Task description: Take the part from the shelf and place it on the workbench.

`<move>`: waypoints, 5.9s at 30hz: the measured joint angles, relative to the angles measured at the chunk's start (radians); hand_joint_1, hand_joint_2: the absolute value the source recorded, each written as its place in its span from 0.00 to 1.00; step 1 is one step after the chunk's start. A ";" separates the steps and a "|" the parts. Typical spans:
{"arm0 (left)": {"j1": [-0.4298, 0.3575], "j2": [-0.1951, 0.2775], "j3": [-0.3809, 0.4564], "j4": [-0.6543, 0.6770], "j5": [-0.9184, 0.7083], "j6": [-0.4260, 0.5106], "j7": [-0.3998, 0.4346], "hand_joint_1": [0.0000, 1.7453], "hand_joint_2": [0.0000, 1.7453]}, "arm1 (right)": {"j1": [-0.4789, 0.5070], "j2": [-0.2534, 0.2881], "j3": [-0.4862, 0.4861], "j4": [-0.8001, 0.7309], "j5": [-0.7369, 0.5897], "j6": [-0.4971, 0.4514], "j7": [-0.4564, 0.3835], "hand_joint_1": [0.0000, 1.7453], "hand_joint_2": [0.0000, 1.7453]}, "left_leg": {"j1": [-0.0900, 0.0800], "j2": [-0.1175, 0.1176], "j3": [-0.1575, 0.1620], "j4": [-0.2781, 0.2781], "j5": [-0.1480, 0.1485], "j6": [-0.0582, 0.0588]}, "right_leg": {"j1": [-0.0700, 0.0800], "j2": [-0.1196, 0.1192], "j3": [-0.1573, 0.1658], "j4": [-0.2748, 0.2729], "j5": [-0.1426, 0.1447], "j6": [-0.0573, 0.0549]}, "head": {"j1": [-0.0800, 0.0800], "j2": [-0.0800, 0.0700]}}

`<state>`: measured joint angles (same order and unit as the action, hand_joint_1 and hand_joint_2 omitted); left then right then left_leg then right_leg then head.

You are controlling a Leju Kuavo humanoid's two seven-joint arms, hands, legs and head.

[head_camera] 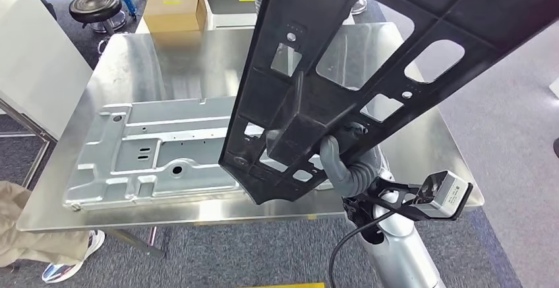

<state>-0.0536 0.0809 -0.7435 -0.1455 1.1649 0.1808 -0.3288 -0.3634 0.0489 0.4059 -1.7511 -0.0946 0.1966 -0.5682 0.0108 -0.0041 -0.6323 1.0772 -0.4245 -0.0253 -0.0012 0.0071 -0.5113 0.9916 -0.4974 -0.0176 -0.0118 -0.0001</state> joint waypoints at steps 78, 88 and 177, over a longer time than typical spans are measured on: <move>-0.014 -0.026 -0.151 0.001 0.089 -0.020 -0.079 0.00 1.00 | -0.542 0.028 0.555 0.752 1.260 -0.004 0.692 0.50 0.50 | 0.001 -0.004 0.030 -0.063 -0.012 0.025 | 0.006 -0.006 -0.101 0.028 0.064 0.013 | 0.013 0.000; -0.008 -0.025 -0.158 0.001 0.092 -0.030 -0.109 0.00 1.00 | -0.519 0.032 0.554 0.762 1.254 -0.024 0.698 0.00 0.00 | 0.004 -0.002 -0.090 0.210 -0.133 -0.012 | -0.004 -0.006 -0.085 0.002 0.072 -0.007 | 0.009 0.000; -0.017 0.003 -0.322 0.025 0.282 -0.009 -0.160 0.00 0.00 | 0.505 0.033 -0.625 -0.111 0.202 -0.453 -0.059 0.00 0.00 | 0.000 0.006 -0.029 0.023 -0.076 0.002 | -0.007 -0.016 0.016 -0.037 0.020 0.002 | 0.011 0.000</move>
<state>-0.0706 0.0838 -1.0658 -0.1206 1.4471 0.1720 -0.4884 0.1415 0.0819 -0.2195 -1.8623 0.1079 -0.2565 -0.6277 0.0107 0.0021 -0.6610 1.0997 -0.5010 -0.0232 -0.0087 -0.0092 -0.4951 0.9550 -0.4770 -0.0155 -0.0011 0.0000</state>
